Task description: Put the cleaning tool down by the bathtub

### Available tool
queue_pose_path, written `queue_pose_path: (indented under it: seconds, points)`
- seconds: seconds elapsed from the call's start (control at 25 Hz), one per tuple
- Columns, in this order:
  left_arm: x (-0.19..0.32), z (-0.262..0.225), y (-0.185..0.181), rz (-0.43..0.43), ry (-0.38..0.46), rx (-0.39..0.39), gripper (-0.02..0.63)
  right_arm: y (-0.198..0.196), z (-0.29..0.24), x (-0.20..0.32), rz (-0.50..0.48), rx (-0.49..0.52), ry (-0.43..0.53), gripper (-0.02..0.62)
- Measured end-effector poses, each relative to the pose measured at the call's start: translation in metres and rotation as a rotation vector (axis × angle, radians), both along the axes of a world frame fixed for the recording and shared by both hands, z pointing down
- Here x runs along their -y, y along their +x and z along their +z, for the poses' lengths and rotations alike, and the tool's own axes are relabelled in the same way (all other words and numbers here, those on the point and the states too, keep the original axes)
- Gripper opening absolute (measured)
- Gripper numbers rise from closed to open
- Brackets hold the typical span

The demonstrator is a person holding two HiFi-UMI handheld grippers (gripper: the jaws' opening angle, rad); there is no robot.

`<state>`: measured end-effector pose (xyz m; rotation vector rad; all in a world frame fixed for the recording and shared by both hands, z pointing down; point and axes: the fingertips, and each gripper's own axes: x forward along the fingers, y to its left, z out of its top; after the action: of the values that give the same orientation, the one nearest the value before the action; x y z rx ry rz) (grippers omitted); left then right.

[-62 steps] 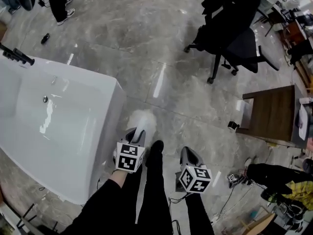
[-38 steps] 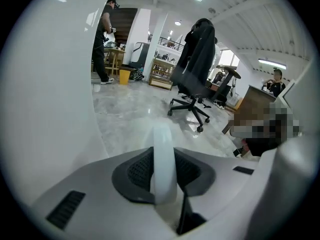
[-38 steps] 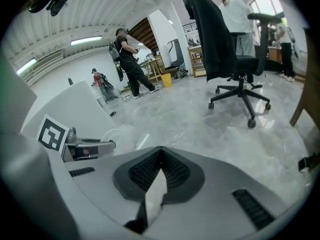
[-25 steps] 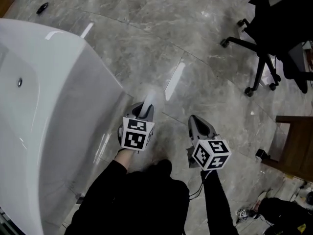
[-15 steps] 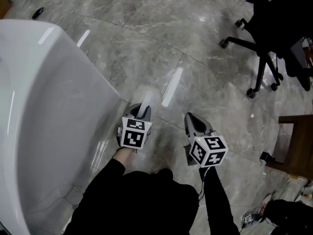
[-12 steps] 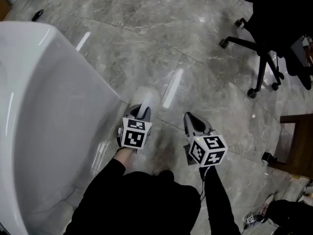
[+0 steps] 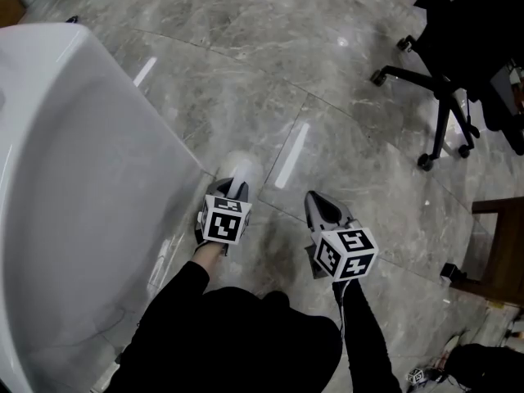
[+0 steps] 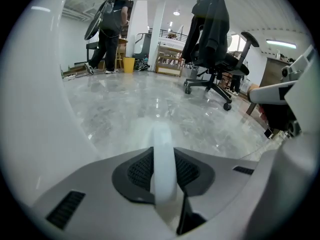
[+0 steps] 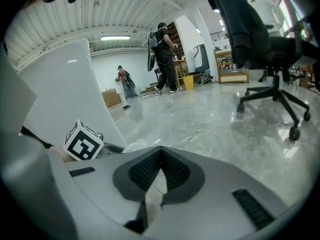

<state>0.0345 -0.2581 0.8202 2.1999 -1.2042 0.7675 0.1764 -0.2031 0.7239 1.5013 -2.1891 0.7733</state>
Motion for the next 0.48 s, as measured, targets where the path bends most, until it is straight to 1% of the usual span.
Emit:
queue_pose_path:
  seconds: [0.12, 0.48]
  points:
    - [0.0, 0.004, -0.002, -0.004, 0.006, 0.005, 0.095, -0.002, 0.001, 0.0, -0.003, 0.011, 0.001, 0.0]
    - [0.003, 0.014, -0.009, -0.019, -0.021, 0.021, 0.095, -0.01, 0.004, 0.003, 0.007, 0.057, -0.005, 0.0]
